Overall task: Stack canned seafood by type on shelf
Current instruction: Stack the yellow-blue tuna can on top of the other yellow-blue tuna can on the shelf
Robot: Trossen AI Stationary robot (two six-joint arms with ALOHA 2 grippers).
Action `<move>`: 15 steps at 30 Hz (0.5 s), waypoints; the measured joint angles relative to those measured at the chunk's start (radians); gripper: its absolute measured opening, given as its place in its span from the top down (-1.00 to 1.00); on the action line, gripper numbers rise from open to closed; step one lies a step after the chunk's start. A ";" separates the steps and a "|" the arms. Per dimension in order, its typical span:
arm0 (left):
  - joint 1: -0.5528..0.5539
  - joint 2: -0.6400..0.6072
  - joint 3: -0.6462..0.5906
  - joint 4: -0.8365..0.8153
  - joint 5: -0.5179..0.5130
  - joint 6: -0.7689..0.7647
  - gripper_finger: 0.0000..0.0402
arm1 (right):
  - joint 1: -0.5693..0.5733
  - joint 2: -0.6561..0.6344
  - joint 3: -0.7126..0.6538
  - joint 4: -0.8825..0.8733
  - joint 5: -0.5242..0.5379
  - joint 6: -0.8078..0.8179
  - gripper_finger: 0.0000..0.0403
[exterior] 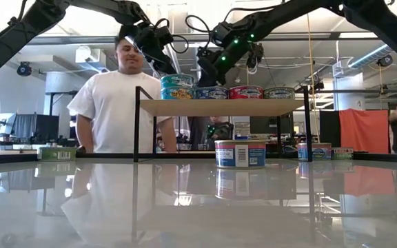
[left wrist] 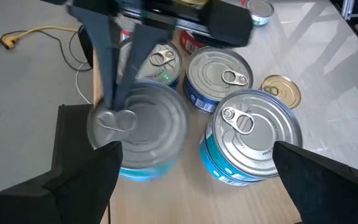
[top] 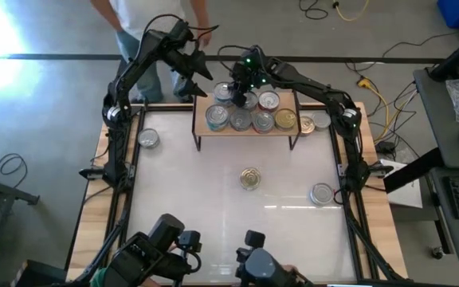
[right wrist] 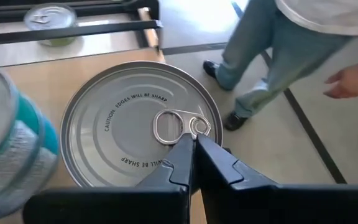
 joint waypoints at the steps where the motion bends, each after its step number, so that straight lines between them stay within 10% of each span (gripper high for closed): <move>1: 0.000 0.000 0.000 -0.002 0.000 0.000 -0.99 | 0.006 0.000 0.000 0.000 -0.004 -0.004 0.94; 15: -0.002 -0.073 0.000 -0.072 0.053 0.044 -0.99 | 0.050 0.004 -0.004 0.073 -0.007 -0.028 0.94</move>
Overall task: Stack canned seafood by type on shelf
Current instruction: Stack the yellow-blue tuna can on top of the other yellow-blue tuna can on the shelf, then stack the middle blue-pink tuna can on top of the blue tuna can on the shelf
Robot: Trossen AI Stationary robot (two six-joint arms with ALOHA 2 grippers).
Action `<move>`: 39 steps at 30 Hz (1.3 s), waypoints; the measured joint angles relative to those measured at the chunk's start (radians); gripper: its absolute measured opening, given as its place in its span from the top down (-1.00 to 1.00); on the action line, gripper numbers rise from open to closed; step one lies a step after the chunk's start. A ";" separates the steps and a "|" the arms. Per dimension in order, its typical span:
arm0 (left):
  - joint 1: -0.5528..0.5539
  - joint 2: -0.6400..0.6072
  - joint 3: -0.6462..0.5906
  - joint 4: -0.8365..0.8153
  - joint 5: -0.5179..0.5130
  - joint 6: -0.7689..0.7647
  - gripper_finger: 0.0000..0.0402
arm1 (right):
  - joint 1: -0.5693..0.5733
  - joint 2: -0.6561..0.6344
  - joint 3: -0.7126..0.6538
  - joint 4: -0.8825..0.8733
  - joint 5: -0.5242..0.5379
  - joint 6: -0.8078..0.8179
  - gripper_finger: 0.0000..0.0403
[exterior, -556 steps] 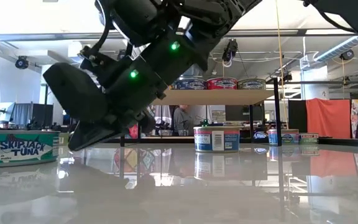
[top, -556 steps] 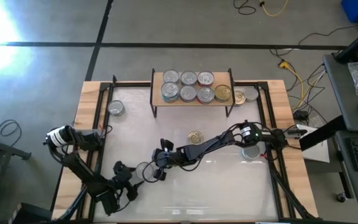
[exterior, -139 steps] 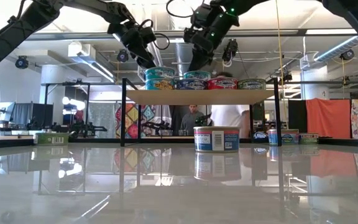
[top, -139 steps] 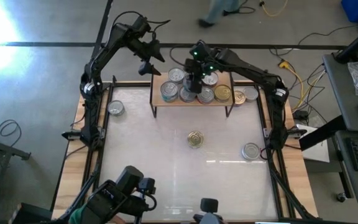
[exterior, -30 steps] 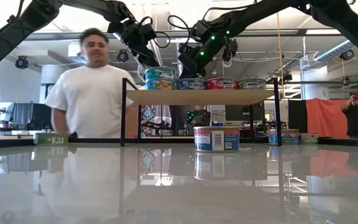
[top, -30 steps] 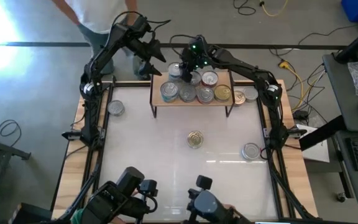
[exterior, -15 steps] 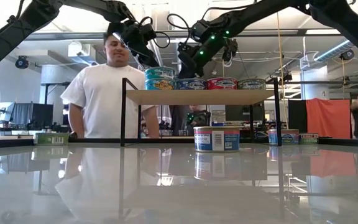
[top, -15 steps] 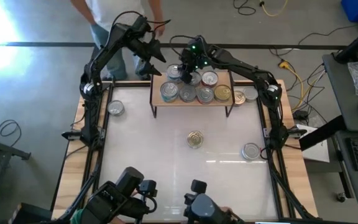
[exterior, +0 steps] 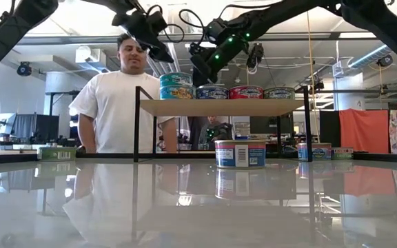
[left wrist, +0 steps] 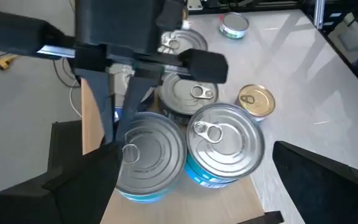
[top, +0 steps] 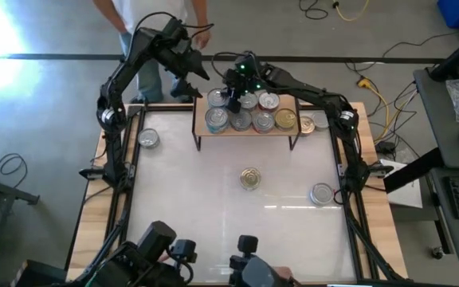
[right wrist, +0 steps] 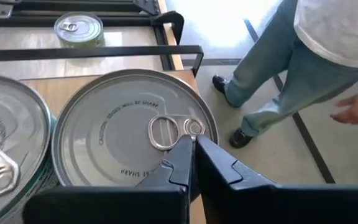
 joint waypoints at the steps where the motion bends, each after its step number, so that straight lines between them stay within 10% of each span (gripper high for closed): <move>1: -0.001 -0.005 0.000 -0.005 0.002 0.000 -0.99 | 0.000 -0.001 0.000 0.010 0.000 -0.001 0.94; 14: -0.058 -0.087 -0.016 -0.057 0.089 0.001 -0.99 | 0.016 -0.160 -0.013 0.020 0.038 -0.030 0.94; 23: -0.203 -0.302 -0.328 0.082 0.083 -0.036 -0.99 | 0.189 -0.360 -0.219 0.058 0.148 -0.061 0.94; 39: -0.751 -0.881 -1.167 0.917 -0.594 -0.822 -0.99 | 0.586 -0.624 -0.642 0.182 0.210 0.159 0.94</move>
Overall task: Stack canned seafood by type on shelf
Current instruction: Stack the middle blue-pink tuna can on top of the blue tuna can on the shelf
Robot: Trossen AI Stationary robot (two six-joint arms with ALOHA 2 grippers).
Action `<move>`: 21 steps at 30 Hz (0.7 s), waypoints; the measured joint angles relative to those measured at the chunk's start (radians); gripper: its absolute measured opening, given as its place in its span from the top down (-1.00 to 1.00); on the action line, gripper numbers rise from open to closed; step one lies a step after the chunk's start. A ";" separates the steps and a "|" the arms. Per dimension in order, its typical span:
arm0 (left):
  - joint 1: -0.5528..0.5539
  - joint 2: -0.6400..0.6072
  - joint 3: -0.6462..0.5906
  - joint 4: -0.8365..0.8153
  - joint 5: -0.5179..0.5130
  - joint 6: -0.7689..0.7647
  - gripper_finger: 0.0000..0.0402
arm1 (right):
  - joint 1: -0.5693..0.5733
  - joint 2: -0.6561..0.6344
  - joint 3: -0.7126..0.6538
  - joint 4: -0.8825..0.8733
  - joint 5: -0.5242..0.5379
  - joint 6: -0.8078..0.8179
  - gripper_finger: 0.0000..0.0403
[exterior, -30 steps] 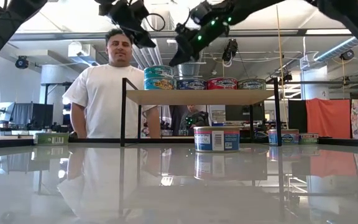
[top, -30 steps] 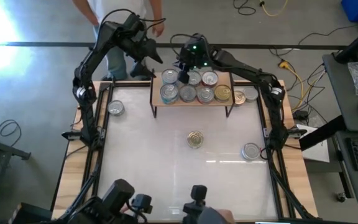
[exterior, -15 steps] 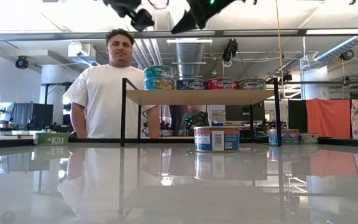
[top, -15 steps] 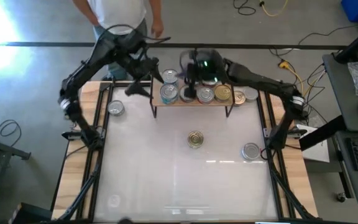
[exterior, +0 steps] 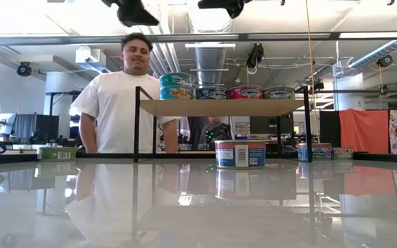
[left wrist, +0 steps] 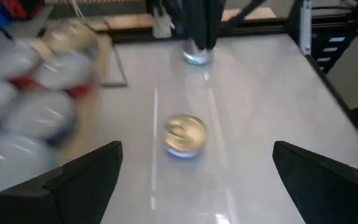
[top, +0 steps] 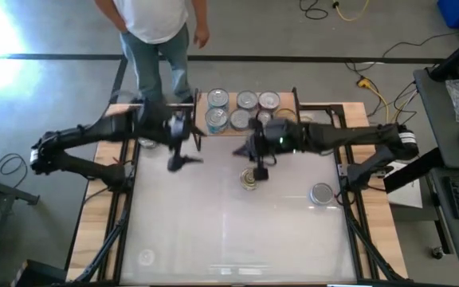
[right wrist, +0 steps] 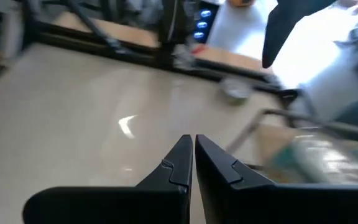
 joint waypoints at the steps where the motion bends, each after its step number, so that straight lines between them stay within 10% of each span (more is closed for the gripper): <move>1: -0.057 -0.016 -0.039 0.024 -0.040 -0.054 -0.99 | 0.028 0.005 -0.009 0.008 0.000 0.027 0.94; 7: -0.424 -0.041 -0.201 0.105 -0.353 -0.386 -0.99 | 0.196 0.049 -0.054 0.013 0.035 0.178 0.94; 14: -0.784 0.057 -0.290 0.246 -0.691 -0.677 -0.99 | 0.370 0.127 -0.071 -0.099 0.373 0.463 0.94; 21: -0.987 0.288 -0.545 0.946 -0.937 -0.710 -0.99 | 0.430 0.269 -0.078 -0.198 0.627 0.833 0.94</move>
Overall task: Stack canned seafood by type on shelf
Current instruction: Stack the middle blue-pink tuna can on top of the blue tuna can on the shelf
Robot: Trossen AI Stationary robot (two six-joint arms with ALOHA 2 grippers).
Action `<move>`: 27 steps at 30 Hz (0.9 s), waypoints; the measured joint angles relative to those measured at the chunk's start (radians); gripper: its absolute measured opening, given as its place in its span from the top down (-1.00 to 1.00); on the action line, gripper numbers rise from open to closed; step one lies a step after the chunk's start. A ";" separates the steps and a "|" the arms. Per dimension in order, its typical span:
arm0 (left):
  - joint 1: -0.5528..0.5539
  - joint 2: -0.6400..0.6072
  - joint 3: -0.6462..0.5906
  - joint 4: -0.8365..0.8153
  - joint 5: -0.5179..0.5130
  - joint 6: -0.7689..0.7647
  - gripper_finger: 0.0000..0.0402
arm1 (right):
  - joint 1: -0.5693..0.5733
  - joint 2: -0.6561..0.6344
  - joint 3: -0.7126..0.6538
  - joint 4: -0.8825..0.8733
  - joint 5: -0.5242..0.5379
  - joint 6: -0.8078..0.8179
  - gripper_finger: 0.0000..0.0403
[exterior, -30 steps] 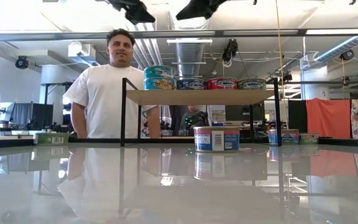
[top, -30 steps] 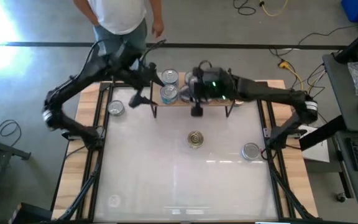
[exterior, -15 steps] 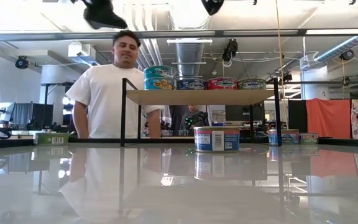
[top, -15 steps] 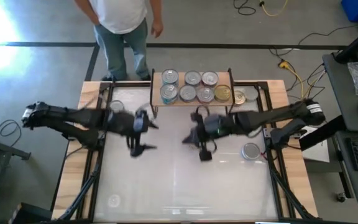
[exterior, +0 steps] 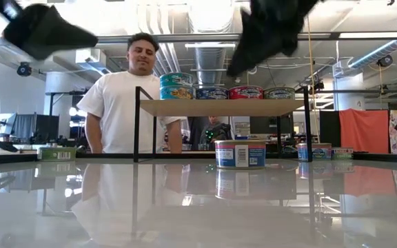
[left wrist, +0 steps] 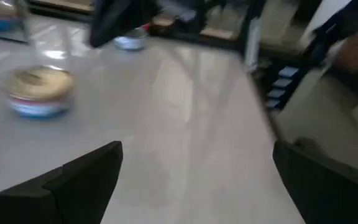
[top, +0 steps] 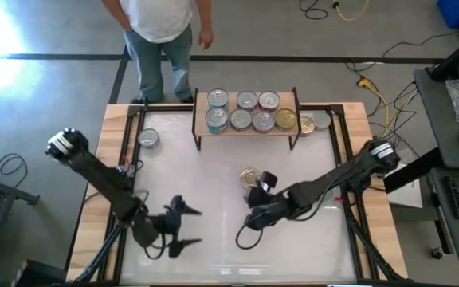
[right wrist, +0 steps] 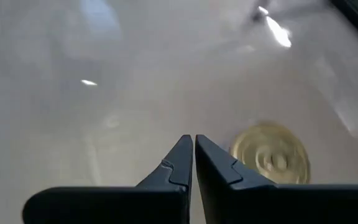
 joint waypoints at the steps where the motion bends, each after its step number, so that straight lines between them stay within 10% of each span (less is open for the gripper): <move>1: -0.013 0.038 -0.029 0.113 -0.005 -0.013 -0.99 | 0.006 0.020 -0.003 -0.004 0.025 0.052 0.94; 7: -0.030 0.252 -0.090 0.500 -0.050 -0.031 -0.99 | -0.020 0.054 -0.055 0.050 0.121 0.248 0.94; 17: -0.004 0.374 -0.051 0.513 -0.219 -0.079 -0.99 | -0.175 0.060 -0.192 0.060 0.130 0.356 0.94; 27: 0.028 0.386 -0.055 0.500 -0.432 -0.141 -0.99 | -0.153 0.083 -0.182 0.181 -0.128 0.417 0.94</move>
